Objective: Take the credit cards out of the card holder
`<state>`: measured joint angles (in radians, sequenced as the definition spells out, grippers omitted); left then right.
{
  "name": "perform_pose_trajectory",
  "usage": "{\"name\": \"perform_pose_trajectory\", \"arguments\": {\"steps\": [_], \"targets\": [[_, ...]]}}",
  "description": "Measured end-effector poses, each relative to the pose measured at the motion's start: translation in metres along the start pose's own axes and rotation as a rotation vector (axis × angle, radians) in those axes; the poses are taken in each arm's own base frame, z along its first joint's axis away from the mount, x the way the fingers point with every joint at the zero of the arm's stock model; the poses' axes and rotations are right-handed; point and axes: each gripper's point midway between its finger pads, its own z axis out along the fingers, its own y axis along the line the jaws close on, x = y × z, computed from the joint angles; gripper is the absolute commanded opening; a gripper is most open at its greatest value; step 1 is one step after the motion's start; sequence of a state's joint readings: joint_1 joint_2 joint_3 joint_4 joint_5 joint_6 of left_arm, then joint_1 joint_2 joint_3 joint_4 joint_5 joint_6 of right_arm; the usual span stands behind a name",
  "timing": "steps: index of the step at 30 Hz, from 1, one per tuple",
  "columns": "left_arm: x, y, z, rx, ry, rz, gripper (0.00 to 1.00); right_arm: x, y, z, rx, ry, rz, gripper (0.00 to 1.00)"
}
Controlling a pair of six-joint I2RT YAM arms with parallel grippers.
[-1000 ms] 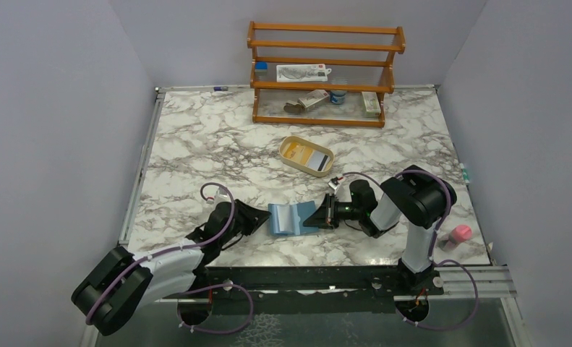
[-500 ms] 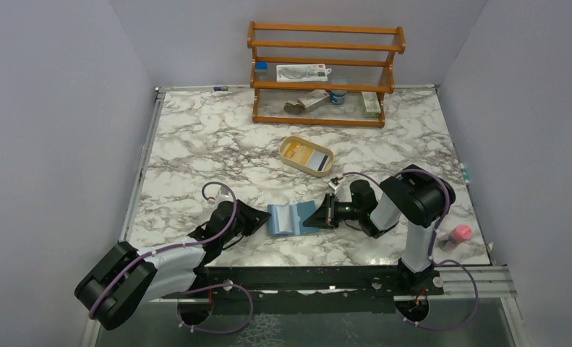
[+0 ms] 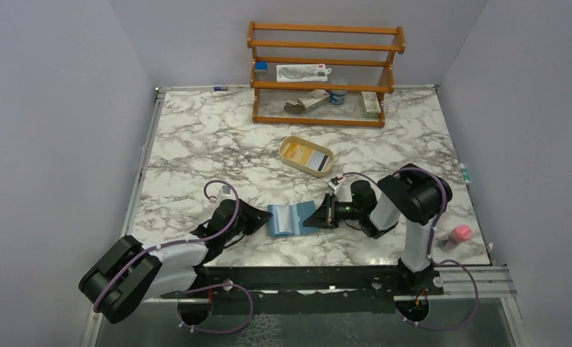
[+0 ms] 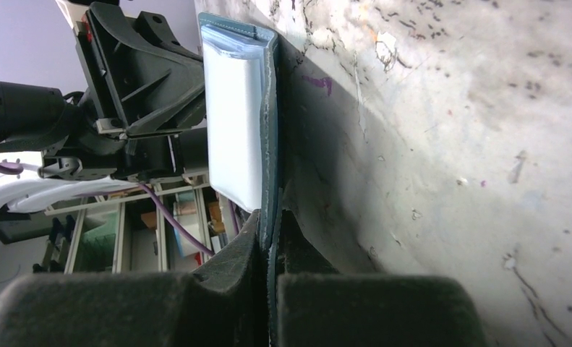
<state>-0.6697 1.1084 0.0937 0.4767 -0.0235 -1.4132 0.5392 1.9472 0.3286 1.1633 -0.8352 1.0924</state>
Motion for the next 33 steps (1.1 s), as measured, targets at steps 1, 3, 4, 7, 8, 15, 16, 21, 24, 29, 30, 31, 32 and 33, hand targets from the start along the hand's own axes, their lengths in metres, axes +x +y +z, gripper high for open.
{"name": "perform_pose_trajectory", "arguments": {"steps": [1, 3, 4, 7, 8, 15, 16, 21, 24, 29, 30, 31, 32, 33], "targets": [[0.0, 0.001, 0.0, -0.003, 0.001, -0.001, 0.14, 0.0, 0.0, 0.0, -0.003, -0.001, 0.0, 0.01], [0.0, 0.001, 0.0, -0.003, 0.001, -0.004, 0.14, 0.0, 0.001, 0.0, -0.006, -0.001, 0.001, 0.01], [0.0, 0.0, 0.0, 0.0, 0.0, -0.005, 0.14, 0.0, 0.001, -0.001, -0.008, -0.001, 0.0, 0.01], [-0.001, -0.004, -0.003, 0.021, -0.004, -0.009, 0.14, 0.001, 0.001, -0.001, -0.009, -0.001, -0.002, 0.0], [-0.001, -0.005, -0.004, 0.027, -0.006, -0.01, 0.13, 0.001, 0.001, -0.001, -0.011, -0.001, -0.003, 0.01], [-0.001, -0.007, -0.006, 0.042, -0.008, -0.017, 0.07, 0.001, 0.002, -0.001, -0.025, 0.002, -0.002, 0.0], [-0.001, -0.007, -0.006, 0.04, -0.008, -0.016, 0.08, 0.001, 0.002, -0.001, -0.026, 0.003, -0.001, 0.01], [0.0, 0.002, -0.002, 0.006, -0.003, -0.01, 0.08, 0.001, 0.003, -0.001, -0.028, 0.003, -0.002, 0.01], [0.0, 0.003, 0.0, -0.004, -0.001, -0.004, 0.09, 0.001, 0.003, -0.001, -0.029, 0.003, -0.002, 0.01], [0.0, 0.003, 0.001, -0.008, -0.001, 0.003, 0.0, 0.001, 0.003, -0.001, -0.03, 0.003, -0.002, 0.01], [0.0, 0.003, 0.001, -0.008, -0.001, 0.004, 0.0, 0.001, 0.003, -0.001, -0.03, 0.003, -0.002, 0.0], [0.0, 0.003, 0.001, -0.008, -0.001, 0.005, 0.0, 0.001, 0.003, -0.001, -0.031, 0.003, -0.002, 0.01], [0.0, 0.003, 0.001, -0.007, -0.001, 0.005, 0.0, 0.001, 0.003, -0.001, -0.031, 0.004, -0.002, 0.04], [0.0, 0.003, 0.001, -0.006, -0.001, 0.005, 0.0, 0.001, 0.003, -0.001, -0.032, 0.004, -0.002, 0.1]]}}
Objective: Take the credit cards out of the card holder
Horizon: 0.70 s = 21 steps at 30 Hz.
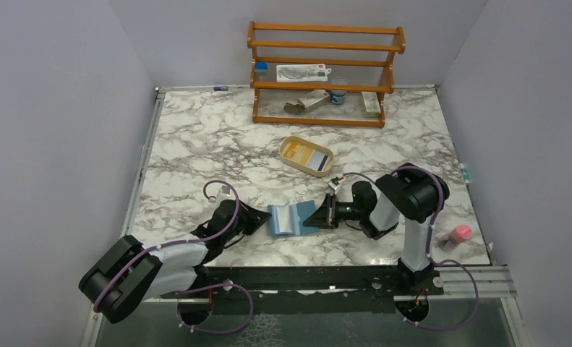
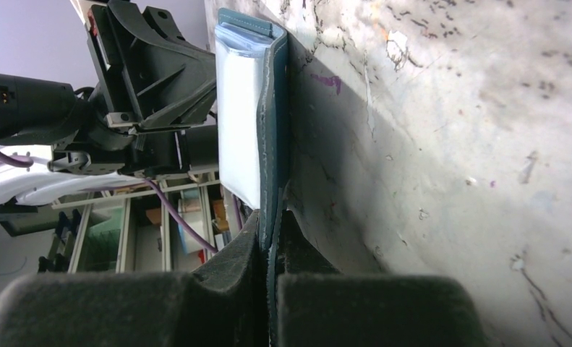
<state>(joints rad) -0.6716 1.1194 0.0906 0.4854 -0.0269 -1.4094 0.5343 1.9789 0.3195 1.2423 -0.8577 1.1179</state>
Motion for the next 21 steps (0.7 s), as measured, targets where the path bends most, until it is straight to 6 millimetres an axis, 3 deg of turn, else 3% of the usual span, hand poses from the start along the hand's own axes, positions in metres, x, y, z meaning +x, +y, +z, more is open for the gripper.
{"name": "perform_pose_trajectory", "arguments": {"steps": [5, 7, 10, 14, 18, 21], "targets": [[-0.002, -0.009, -0.003, 0.034, -0.006, 0.011, 0.0, 0.003, 0.001, -0.002, 0.0, 0.002, 0.003, 0.45], [-0.003, -0.013, -0.004, 0.049, -0.01, 0.027, 0.0, 0.004, 0.004, -0.004, 0.019, 0.007, -0.005, 0.54], [-0.005, -0.02, -0.003, 0.055, -0.015, 0.064, 0.0, -0.007, 0.019, -0.005, 0.058, -0.004, -0.094, 0.58], [-0.011, -0.033, -0.001, 0.053, -0.036, 0.122, 0.0, -0.054, 0.056, -0.004, 0.138, -0.092, -0.293, 0.6], [-0.018, -0.044, 0.0, 0.036, -0.061, 0.177, 0.0, -0.09, 0.092, -0.02, 0.234, -0.196, -0.453, 0.6], [-0.021, -0.047, 0.0, 0.023, -0.072, 0.216, 0.0, -0.102, 0.103, -0.03, 0.312, -0.235, -0.512, 0.61]]}}
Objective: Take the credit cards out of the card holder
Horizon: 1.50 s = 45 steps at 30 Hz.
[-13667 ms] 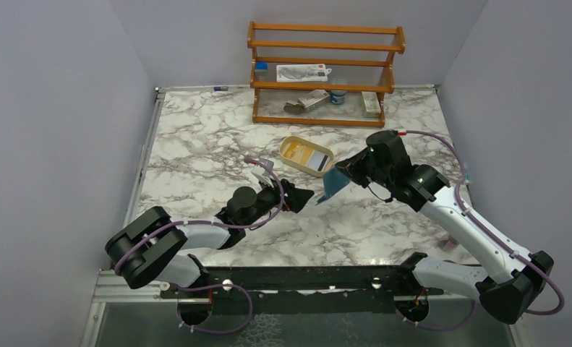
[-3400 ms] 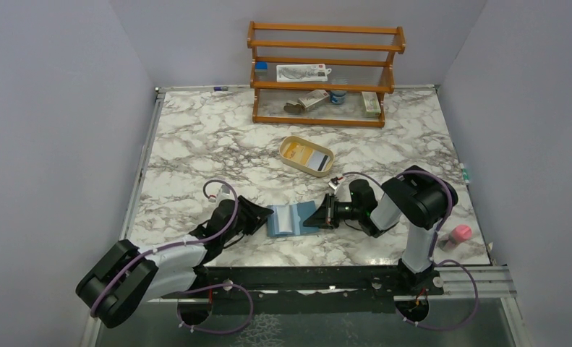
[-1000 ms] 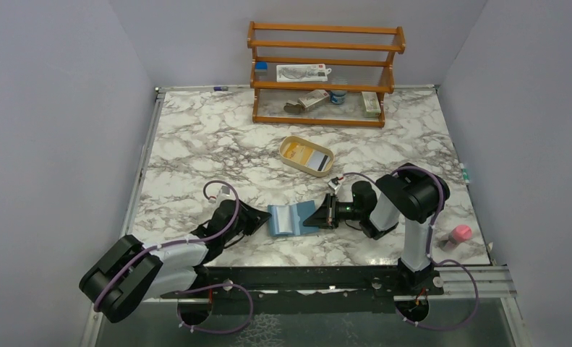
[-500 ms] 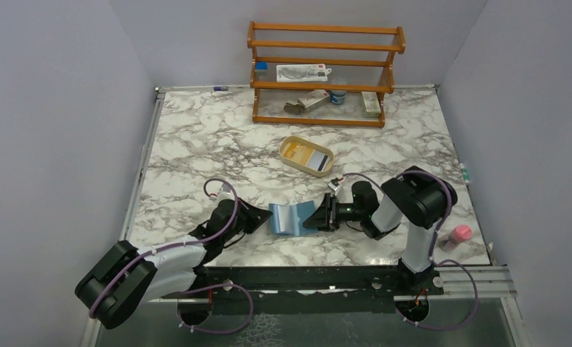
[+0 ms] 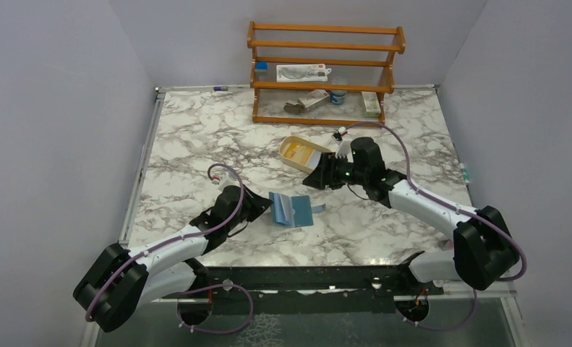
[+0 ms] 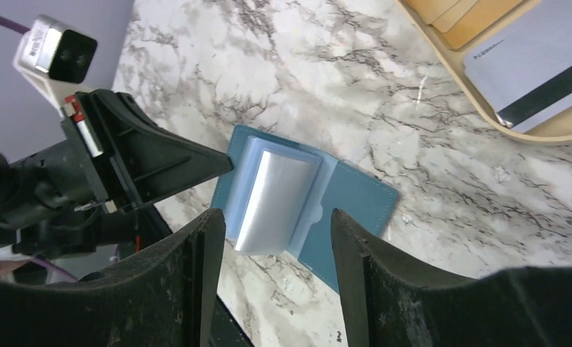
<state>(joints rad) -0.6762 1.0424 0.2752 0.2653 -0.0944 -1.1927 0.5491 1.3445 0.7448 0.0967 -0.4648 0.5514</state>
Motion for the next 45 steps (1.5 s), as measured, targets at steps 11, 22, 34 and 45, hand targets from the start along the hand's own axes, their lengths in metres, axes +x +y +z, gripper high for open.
{"name": "perform_pose_trajectory", "arguments": {"steps": [11, 22, 34, 45], "targets": [[0.002, 0.009, -0.001, -0.041, 0.008, 0.038, 0.0, 0.048, -0.02, 0.02, 0.149, 0.193, -0.049, 0.87], [0.008, 0.005, 0.001, -0.044, 0.03, 0.054, 0.0, 0.057, 0.017, 0.057, 0.093, 0.254, -0.139, 0.86], [0.011, 0.007, 0.0, -0.052, 0.031, 0.062, 0.0, 0.081, 0.0, 0.072, 0.148, 0.323, -0.138, 0.84], [0.014, 0.006, 0.0, -0.051, 0.038, 0.062, 0.0, 0.085, 0.007, 0.078, 0.142, 0.331, -0.157, 0.84]]}}
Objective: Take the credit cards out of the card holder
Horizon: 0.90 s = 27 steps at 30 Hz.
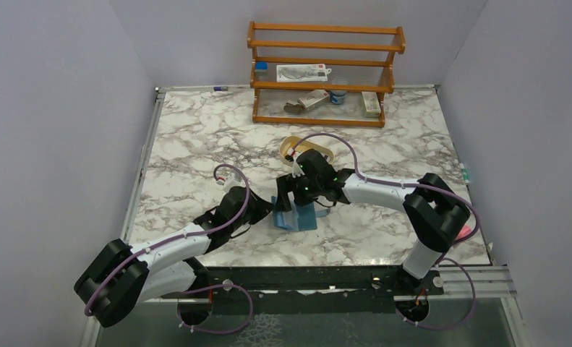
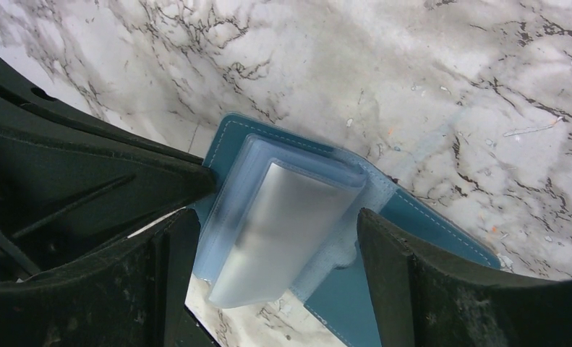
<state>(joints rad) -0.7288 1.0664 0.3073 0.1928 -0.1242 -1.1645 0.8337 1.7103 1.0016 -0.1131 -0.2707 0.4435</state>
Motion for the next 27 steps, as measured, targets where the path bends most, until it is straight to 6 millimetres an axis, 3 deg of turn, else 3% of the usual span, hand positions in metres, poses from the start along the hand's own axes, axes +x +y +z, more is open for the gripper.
{"name": "perform_pose_trajectory", "arguments": {"steps": [11, 22, 27], "targets": [[0.0, 0.003, 0.001, -0.013, -0.004, 0.001, 0.0, 0.007, 0.005, 0.012, 0.024, 0.024, -0.043, 0.84], [0.0, 0.007, 0.002, -0.028, -0.008, 0.002, 0.0, 0.009, -0.002, 0.013, 0.066, 0.031, -0.06, 0.84], [0.0, 0.009, 0.002, -0.035, -0.005, 0.004, 0.0, 0.019, -0.007, 0.014, 0.072, 0.045, -0.056, 0.84]]}}
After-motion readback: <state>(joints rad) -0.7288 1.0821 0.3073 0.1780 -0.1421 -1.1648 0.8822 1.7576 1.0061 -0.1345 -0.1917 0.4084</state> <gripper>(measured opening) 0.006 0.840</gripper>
